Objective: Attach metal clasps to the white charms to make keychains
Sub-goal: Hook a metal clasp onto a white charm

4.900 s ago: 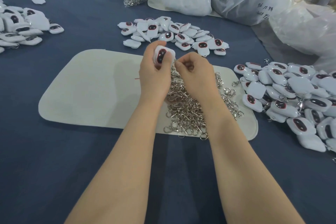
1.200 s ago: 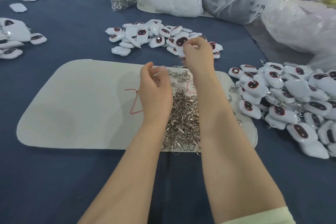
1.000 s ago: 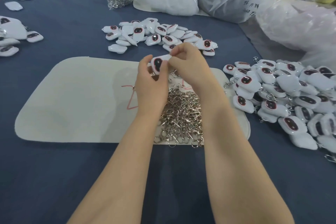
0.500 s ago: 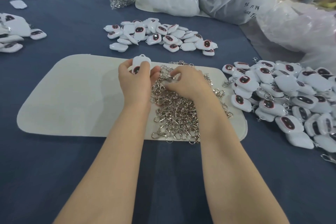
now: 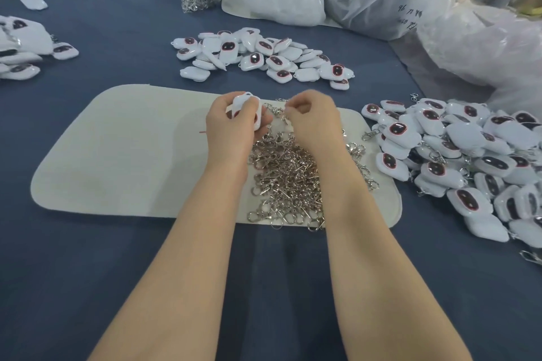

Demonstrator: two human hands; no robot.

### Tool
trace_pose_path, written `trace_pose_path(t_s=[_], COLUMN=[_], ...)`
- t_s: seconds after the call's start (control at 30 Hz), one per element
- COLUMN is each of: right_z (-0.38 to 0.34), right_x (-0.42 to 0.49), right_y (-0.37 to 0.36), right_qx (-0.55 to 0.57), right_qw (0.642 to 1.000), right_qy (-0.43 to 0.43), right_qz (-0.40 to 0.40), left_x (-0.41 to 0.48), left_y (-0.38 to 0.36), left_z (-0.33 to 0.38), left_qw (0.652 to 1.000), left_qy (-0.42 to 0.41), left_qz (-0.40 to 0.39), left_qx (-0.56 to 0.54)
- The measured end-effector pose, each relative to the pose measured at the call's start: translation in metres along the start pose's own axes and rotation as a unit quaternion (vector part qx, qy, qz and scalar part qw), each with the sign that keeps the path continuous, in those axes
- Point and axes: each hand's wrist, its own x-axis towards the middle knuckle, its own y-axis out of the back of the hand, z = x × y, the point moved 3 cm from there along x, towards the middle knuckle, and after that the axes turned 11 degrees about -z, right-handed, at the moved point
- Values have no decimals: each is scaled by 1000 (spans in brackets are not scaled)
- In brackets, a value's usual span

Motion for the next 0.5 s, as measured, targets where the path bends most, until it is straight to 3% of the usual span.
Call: trace_pose_path(t_s=[0.1, 0.2, 0.5], right_z=[-2, -5, -14], right_x=[-1, -2, -5], right_y=[5, 5, 1], right_qx=[154, 215, 109], right_qw=[988, 976, 990], right_qy=[15, 34, 88], right_qz=[24, -3, -26], left_x=[-2, -1, 2], left_y=[-3, -4, -4], left_z=[2, 1, 1], left_qw=[999, 997, 966], left_qy=[-12, -11, -86], left_qz=[-13, -7, -20], left_qx=[29, 71, 245])
